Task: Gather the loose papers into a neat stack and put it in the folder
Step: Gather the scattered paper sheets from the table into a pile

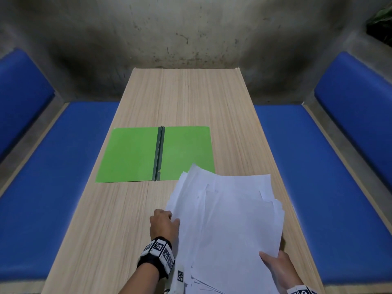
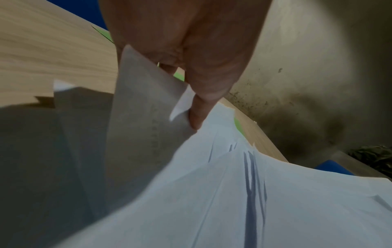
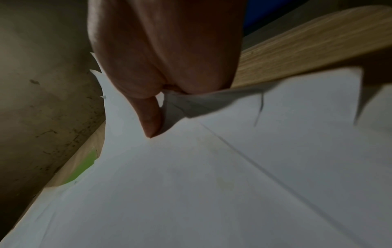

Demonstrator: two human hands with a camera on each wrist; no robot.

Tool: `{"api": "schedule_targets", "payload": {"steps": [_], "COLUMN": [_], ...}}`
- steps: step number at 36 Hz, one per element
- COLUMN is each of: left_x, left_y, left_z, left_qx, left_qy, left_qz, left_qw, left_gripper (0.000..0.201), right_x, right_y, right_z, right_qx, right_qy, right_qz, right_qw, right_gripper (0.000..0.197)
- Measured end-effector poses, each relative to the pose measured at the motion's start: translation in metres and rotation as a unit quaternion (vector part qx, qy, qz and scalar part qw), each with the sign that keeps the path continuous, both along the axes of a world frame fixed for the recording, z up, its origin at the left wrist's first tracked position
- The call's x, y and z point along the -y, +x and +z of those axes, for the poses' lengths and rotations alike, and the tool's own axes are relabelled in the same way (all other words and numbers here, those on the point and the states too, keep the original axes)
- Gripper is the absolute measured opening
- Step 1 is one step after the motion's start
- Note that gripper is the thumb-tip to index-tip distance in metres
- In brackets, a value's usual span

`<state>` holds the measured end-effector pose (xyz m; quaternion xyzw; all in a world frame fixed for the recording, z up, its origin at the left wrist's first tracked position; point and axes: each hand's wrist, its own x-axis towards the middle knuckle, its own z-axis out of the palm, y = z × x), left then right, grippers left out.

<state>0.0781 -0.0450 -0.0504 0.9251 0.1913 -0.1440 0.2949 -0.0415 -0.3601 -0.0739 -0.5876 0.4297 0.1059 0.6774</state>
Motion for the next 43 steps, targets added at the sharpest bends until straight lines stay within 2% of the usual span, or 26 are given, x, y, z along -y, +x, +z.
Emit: {"api": "schedule_targets", "payload": {"steps": [3, 6, 9, 13, 15, 17, 20, 24, 27, 32, 38, 43], "left_x": [-0.01, -0.018, -0.022, -0.022, -0.026, -0.033, -0.041, -0.053, -0.065, -0.094, -0.128, -0.144], "left_y": [0.001, 0.001, -0.001, -0.003, -0.003, -0.004, -0.006, -0.011, -0.015, -0.018, -0.018, -0.014], "left_z": [-0.004, -0.007, -0.002, 0.003, 0.001, -0.002, -0.002, -0.001, 0.002, 0.019, 0.061, 0.109], "left_qx": [-0.01, -0.024, -0.028, -0.036, -0.028, -0.009, 0.021, 0.036, 0.024, 0.038, 0.117, 0.204], "left_qy": [0.013, -0.008, -0.038, -0.129, -0.143, -0.108, -0.075, -0.116, -0.114, -0.107, -0.106, -0.135], "left_qz": [0.001, 0.023, 0.037, 0.062, 0.052, 0.033, 0.029, 0.061, 0.063, 0.049, 0.051, 0.059], "left_qw": [1.0, 0.999, 0.998, 0.989, 0.988, 0.994, 0.997, 0.991, 0.991, 0.992, 0.986, 0.968], "left_gripper": [0.018, 0.027, 0.028, 0.054, 0.031, 0.005, 0.017, 0.027, 0.023, 0.006, 0.011, 0.013], "right_x": [0.0, -0.001, -0.001, -0.002, -0.002, -0.003, -0.004, -0.007, -0.01, -0.014, -0.016, -0.019], "right_y": [0.0, 0.001, 0.003, 0.004, 0.004, 0.004, 0.004, 0.004, 0.005, 0.009, 0.015, 0.019], "right_z": [-0.002, 0.001, 0.002, 0.001, 0.001, 0.002, 0.004, 0.004, 0.003, 0.005, -0.003, -0.006], "right_qx": [0.001, 0.008, 0.01, 0.003, -0.002, -0.003, 0.008, 0.018, 0.018, 0.026, 0.007, 0.0], "right_qy": [0.008, 0.012, 0.018, 0.012, 0.007, 0.005, 0.015, 0.027, 0.029, 0.026, 0.003, 0.001], "right_qz": [0.0, 0.003, 0.009, 0.014, 0.017, 0.019, 0.023, 0.023, 0.021, 0.03, 0.055, 0.081], "right_qw": [1.0, 1.0, 1.0, 1.0, 1.0, 1.0, 1.0, 0.999, 0.999, 0.999, 0.998, 0.997], "right_gripper": [0.036, 0.032, 0.031, 0.032, 0.033, 0.033, 0.027, 0.026, 0.025, 0.023, 0.031, 0.033]}}
